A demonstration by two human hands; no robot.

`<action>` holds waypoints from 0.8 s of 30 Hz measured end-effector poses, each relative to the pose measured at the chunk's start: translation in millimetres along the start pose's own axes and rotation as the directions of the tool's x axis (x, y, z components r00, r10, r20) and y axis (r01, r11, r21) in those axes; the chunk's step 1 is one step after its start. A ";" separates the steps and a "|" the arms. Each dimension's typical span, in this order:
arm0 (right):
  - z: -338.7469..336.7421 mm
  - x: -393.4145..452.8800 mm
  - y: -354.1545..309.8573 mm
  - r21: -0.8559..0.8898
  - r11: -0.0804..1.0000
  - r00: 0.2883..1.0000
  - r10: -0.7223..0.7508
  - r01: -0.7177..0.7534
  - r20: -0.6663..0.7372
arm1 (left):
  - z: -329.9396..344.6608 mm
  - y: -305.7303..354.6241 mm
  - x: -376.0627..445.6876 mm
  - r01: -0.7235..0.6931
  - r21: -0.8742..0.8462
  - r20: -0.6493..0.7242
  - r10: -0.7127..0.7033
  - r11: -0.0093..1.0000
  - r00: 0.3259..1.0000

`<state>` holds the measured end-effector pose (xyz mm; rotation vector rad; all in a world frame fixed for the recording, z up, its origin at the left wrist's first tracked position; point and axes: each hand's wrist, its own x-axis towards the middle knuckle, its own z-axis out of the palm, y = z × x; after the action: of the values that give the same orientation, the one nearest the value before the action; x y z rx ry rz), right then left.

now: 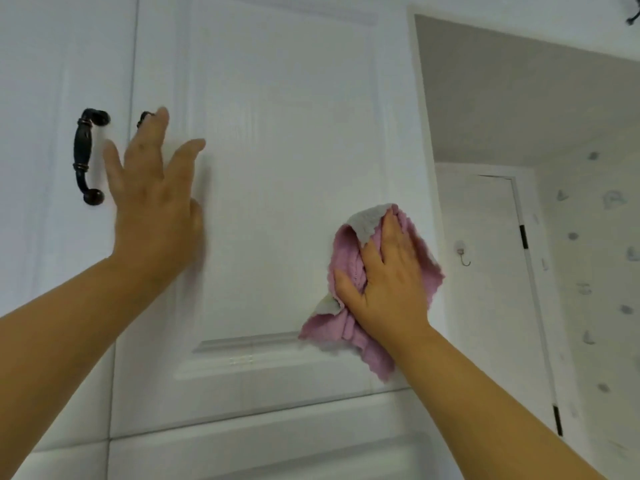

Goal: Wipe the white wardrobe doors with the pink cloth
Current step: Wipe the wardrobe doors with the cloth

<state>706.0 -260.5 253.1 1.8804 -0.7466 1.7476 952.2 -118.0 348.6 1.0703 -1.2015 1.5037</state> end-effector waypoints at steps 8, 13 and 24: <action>-10.3 65.6 2.4 -0.085 0.996 0.999 0.033 -0.033 -0.002 | 10.2 -9.0 -16.2 -0.049 -0.098 0.030 0.053 0.994 0.998; 18.8 27.3 -55.2 -0.145 0.983 0.991 0.100 -0.111 -0.085 | 12.2 -12.9 -16.3 -0.040 -0.102 0.026 0.043 0.994 0.999; -7.0 5.4 3.9 -0.015 1.000 1.000 0.012 -0.013 -0.027 | -14.8 -9.4 -48.2 -0.003 -0.048 0.043 0.005 0.999 0.999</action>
<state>698.4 -259.2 258.9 1.8425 -0.7609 1.7663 970.3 -108.5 301.5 1.0741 -1.2642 1.4547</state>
